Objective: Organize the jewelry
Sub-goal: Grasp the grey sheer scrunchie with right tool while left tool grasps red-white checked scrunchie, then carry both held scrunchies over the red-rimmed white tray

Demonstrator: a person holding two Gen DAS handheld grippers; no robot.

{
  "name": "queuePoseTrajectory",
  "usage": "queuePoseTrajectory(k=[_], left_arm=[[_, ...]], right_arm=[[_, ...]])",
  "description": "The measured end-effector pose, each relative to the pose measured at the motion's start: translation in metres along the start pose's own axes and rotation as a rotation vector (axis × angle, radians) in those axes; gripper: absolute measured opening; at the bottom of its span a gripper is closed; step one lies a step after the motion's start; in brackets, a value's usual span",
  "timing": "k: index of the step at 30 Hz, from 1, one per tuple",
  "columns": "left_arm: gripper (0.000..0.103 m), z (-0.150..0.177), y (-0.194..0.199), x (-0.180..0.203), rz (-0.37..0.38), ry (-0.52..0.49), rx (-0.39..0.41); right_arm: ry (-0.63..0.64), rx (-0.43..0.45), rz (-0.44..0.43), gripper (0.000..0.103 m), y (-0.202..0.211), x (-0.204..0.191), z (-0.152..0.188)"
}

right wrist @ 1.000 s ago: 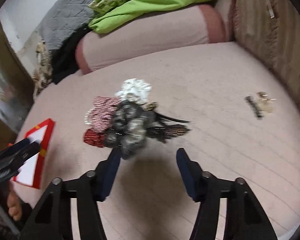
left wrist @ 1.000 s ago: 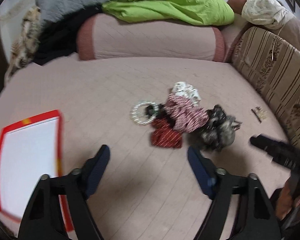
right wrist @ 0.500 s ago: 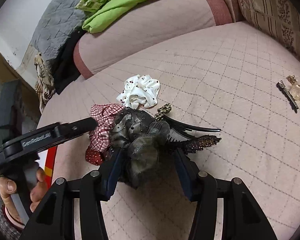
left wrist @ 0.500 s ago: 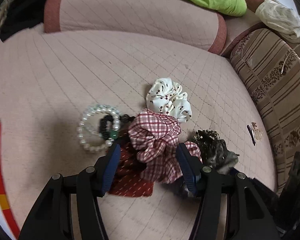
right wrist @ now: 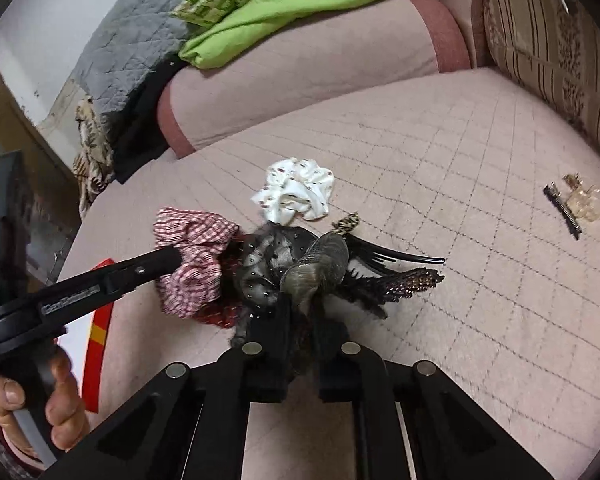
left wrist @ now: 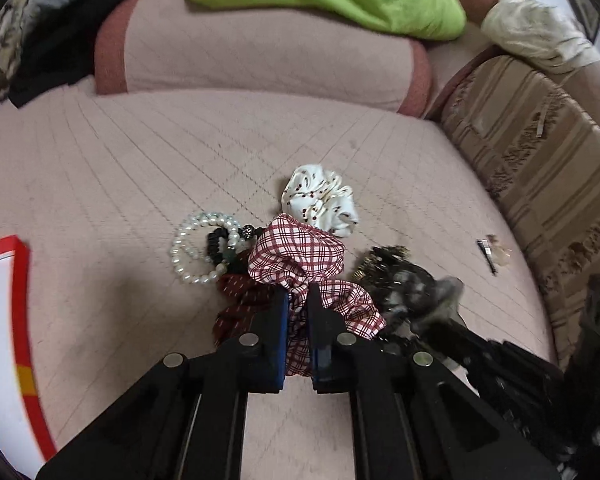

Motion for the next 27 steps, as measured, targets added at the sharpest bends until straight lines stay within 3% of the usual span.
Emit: queuePoseTrajectory(k=[5, 12, 21, 27], left_arm=[[0.008, 0.009, 0.049, -0.020, 0.013, 0.009, 0.068], [0.008, 0.021, 0.085, -0.097, -0.152, 0.073, 0.120], [0.008, 0.029, 0.120, -0.201, -0.305, 0.200, 0.179], [0.008, 0.032, 0.124, -0.263, -0.384, 0.241, 0.171]], right_arm=[[0.048, 0.020, -0.028, 0.009, 0.025, -0.025, 0.002], [0.174, 0.026, -0.075, 0.008, 0.038, -0.085, 0.002], [0.294, -0.050, -0.153, 0.008, 0.007, -0.173, 0.016], [0.377, -0.087, -0.184, 0.008, -0.023, -0.233, 0.026]])
Point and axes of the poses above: each gripper's, at about its wrist camera, not at the fingertips, and y roughly against the way its jaws point, x to its right, z to its underside, the point moved 6 cm from there along -y, roughly the way its jaws point
